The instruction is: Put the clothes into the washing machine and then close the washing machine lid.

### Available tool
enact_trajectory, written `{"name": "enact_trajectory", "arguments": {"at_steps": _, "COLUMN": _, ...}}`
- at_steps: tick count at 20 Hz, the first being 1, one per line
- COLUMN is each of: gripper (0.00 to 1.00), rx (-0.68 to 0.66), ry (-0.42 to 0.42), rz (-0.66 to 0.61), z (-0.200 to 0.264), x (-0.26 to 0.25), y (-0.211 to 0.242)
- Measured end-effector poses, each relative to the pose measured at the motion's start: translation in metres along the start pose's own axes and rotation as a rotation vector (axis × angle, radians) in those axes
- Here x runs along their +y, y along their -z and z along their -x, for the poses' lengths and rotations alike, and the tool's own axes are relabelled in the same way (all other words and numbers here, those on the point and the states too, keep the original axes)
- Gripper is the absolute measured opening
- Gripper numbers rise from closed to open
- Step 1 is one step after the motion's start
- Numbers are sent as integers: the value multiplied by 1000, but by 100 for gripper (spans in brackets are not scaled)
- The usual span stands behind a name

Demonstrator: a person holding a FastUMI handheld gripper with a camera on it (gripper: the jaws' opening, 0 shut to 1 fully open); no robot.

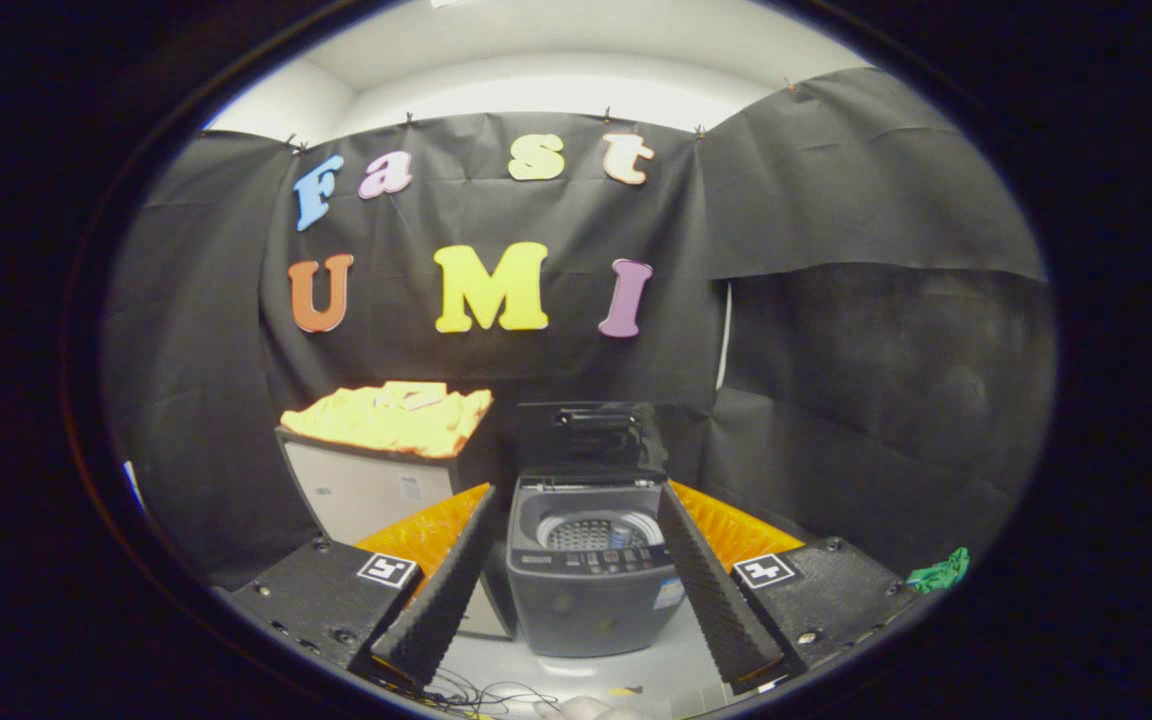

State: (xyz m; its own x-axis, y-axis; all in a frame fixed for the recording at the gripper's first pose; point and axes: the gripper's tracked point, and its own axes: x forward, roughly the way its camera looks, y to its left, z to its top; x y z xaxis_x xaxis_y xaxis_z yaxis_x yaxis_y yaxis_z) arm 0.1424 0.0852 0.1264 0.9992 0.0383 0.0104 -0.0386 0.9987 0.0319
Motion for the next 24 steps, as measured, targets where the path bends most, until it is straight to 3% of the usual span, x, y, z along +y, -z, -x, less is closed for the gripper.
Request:
{"name": "enact_trajectory", "arguments": {"at_steps": 9, "gripper": 100, "rx": 13, "ry": -151, "rz": 12, "z": -156, "x": 128, "y": -78}}
{"name": "enact_trajectory", "arguments": {"at_steps": 16, "gripper": 100, "rx": 161, "ry": -279, "rz": -2, "z": -267, "x": 239, "y": -76}}
{"name": "enact_trajectory", "arguments": {"at_steps": 24, "gripper": 100, "rx": 320, "ry": -299, "rz": 50, "z": -348, "x": 331, "y": -23}}
